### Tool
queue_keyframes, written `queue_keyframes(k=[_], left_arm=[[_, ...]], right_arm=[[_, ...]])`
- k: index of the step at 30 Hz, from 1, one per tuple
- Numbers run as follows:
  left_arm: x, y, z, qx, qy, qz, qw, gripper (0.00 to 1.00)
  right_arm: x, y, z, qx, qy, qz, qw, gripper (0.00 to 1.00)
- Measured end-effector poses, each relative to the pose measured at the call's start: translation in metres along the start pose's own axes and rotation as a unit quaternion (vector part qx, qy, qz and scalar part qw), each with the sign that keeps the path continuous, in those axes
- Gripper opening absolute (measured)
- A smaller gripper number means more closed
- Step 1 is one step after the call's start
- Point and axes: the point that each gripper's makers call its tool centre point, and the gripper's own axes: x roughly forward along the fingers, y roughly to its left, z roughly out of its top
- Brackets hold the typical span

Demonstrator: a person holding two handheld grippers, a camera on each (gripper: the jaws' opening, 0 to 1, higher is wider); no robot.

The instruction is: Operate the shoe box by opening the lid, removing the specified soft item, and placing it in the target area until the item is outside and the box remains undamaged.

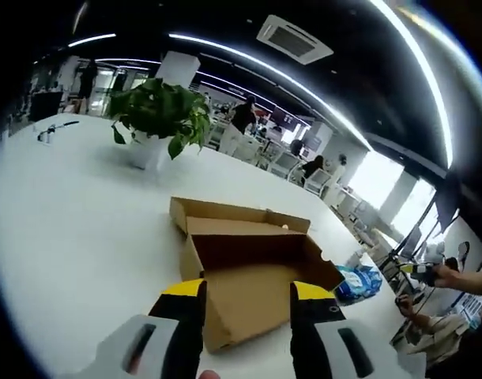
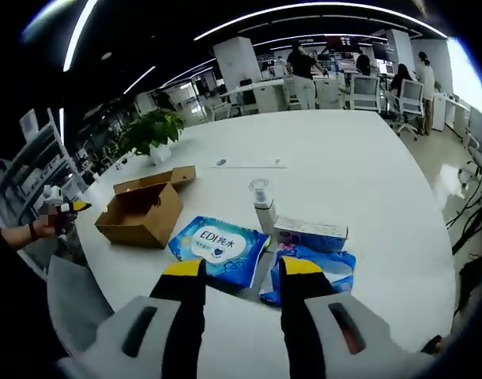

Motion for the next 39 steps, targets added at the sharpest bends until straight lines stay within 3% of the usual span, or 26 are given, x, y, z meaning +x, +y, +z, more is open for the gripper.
queue_keyframes(k=[9, 17, 25, 29, 39], left_arm=[[0.006, 0.018, -0.012, -0.019, 0.012, 0.040, 0.9990, 0.41], [0.015, 0.024, -0.036, -0.018, 0.049, 0.068, 0.9964, 0.36], [0.025, 0.023, -0.046, -0.019, 0.073, 0.066, 0.9949, 0.35], [0.028, 0.029, -0.054, 0.017, 0.109, 0.087, 0.9901, 0.28], [0.031, 0.025, -0.059, 0.015, 0.122, 0.073, 0.9897, 0.14]], right_arm=[[-0.014, 0.004, -0.016, 0.020, -0.011, -0.010, 0.9997, 0.34], [-0.018, 0.012, -0.033, 0.037, -0.014, -0.010, 0.9992, 0.33], [-0.020, 0.025, -0.049, 0.043, -0.016, -0.004, 0.9990, 0.33], [-0.021, 0.031, -0.054, 0.058, -0.025, 0.003, 0.9980, 0.31], [-0.023, 0.039, -0.066, 0.064, -0.020, 0.007, 0.9977, 0.30]])
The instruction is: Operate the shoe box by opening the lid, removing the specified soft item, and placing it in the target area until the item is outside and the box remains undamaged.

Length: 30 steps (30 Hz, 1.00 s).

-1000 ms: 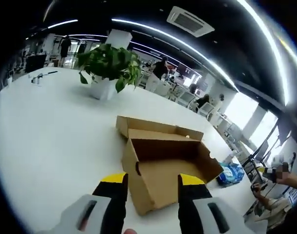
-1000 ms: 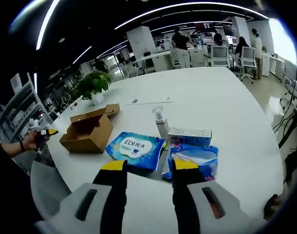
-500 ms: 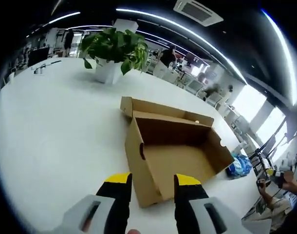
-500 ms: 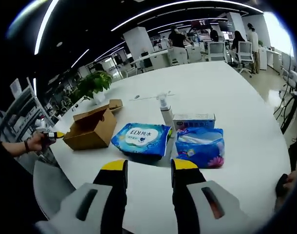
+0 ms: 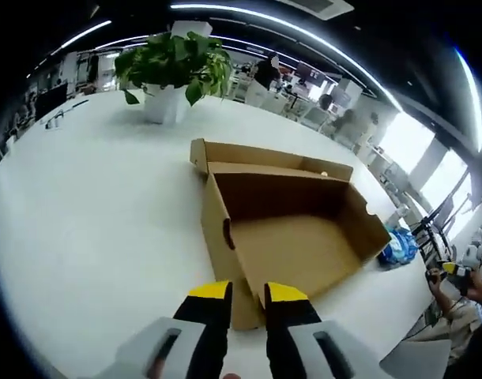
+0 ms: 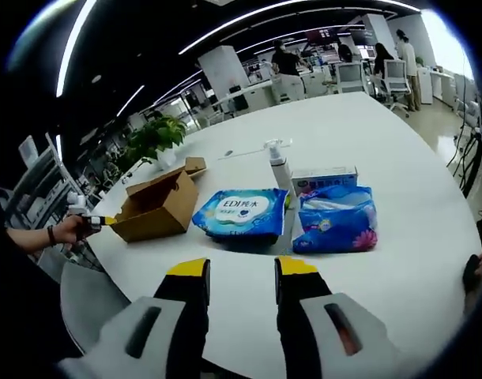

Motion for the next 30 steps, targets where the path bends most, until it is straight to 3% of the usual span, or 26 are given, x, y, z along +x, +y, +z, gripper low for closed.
queue_keyframes(k=[11, 15, 30], left_arm=[[-0.002, -0.002, -0.002, 0.065, 0.017, -0.006, 0.9977, 0.14], [-0.004, -0.002, -0.003, 0.064, 0.019, -0.014, 0.9976, 0.14], [-0.024, -0.001, -0.023, 0.129, 0.048, -0.067, 0.9883, 0.15]], right_arm=[[0.009, 0.012, 0.000, 0.000, 0.006, 0.013, 0.9999, 0.29], [0.016, 0.018, 0.003, -0.005, 0.009, 0.020, 0.9997, 0.29], [0.054, 0.065, -0.002, -0.014, 0.018, 0.061, 0.9979, 0.28]])
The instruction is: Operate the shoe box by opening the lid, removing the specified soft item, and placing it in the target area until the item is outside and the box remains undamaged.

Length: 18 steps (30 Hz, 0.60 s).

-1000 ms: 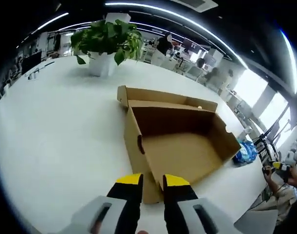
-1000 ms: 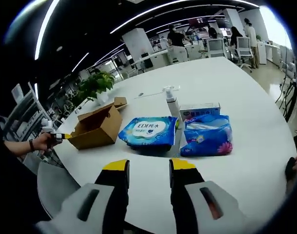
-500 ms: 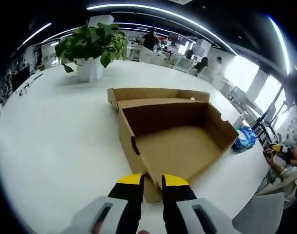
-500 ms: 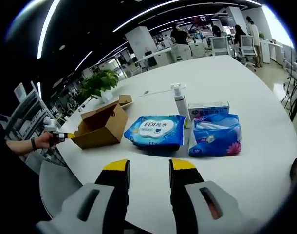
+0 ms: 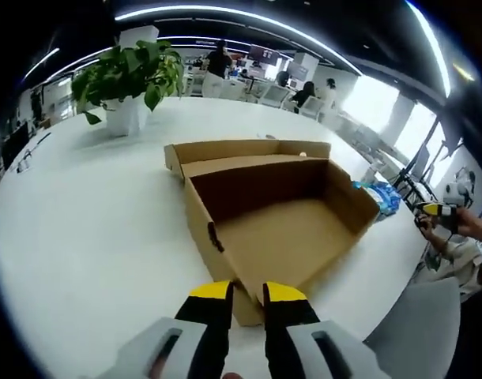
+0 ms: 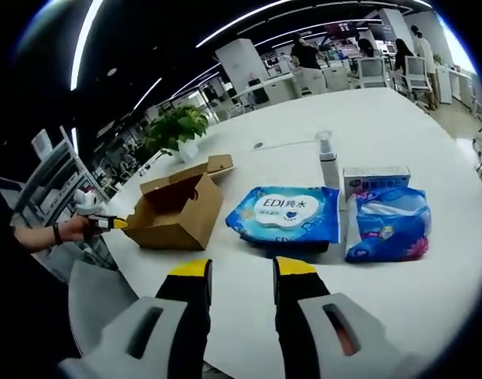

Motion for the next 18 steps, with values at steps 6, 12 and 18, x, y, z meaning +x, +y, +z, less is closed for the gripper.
queue_keyframes(k=[6, 12, 18], left_arm=[[-0.007, -0.006, -0.009, 0.030, 0.015, -0.029, 0.9990, 0.16], [-0.011, -0.002, -0.012, 0.032, 0.016, -0.043, 0.9984, 0.16], [-0.010, -0.002, -0.012, 0.031, 0.016, -0.048, 0.9982, 0.16]], right_arm=[[0.018, 0.017, -0.008, -0.010, 0.015, 0.018, 0.9997, 0.29], [0.030, 0.019, -0.006, -0.008, 0.018, 0.028, 0.9994, 0.29], [0.049, 0.023, 0.003, -0.010, 0.021, 0.032, 0.9992, 0.29]])
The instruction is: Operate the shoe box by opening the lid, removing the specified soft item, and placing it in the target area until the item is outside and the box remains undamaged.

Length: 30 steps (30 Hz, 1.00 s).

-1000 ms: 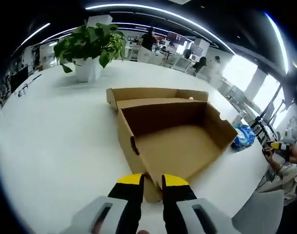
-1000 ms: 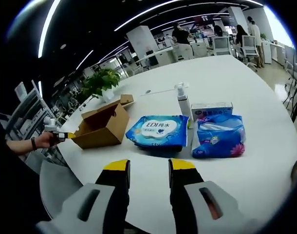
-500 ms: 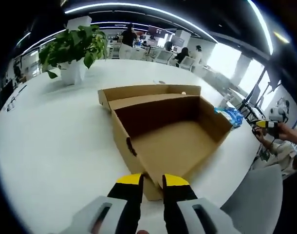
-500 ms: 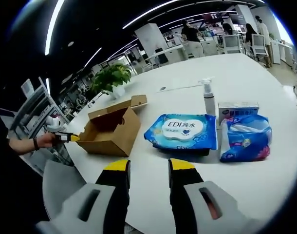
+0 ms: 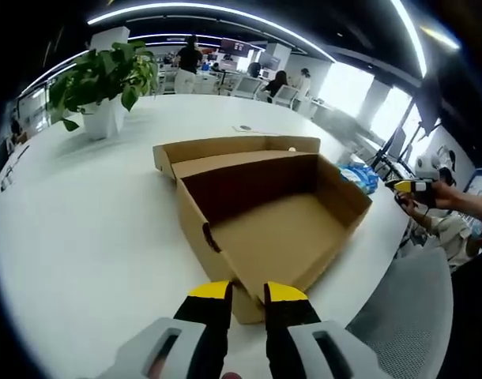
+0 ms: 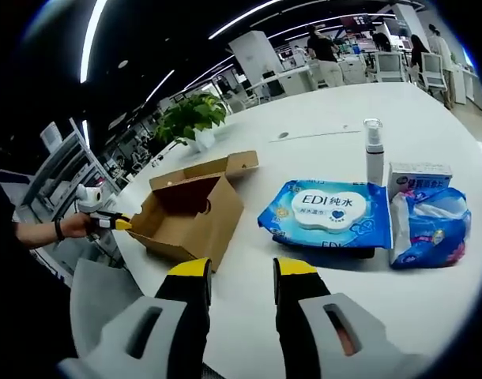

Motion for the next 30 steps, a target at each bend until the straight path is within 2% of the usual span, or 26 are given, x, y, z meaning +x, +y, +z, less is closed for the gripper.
queue_keyframes(k=[10, 15, 17, 20, 25, 30], left_arm=[[-0.001, 0.000, -0.001, -0.021, -0.014, 0.006, 0.9997, 0.15], [-0.001, 0.001, 0.000, -0.036, -0.024, 0.004, 0.9990, 0.15], [-0.001, 0.001, -0.001, -0.039, -0.028, 0.005, 0.9988, 0.15], [-0.002, 0.001, -0.001, -0.045, -0.033, 0.007, 0.9984, 0.15], [-0.002, 0.002, -0.001, -0.057, -0.041, 0.005, 0.9975, 0.14], [-0.002, 0.003, -0.001, -0.061, -0.044, 0.000, 0.9972, 0.15]], right_arm=[[0.058, 0.014, 0.043, -0.021, -0.005, 0.003, 0.9998, 0.30], [0.081, 0.016, 0.067, 0.000, -0.024, 0.008, 0.9997, 0.29], [0.093, 0.019, 0.073, 0.002, -0.019, 0.015, 0.9997, 0.29], [0.108, 0.017, 0.078, -0.012, -0.003, 0.015, 0.9998, 0.29], [0.133, 0.012, 0.106, 0.005, -0.016, 0.013, 0.9998, 0.29], [0.160, 0.009, 0.123, 0.009, -0.018, 0.013, 0.9997, 0.30]])
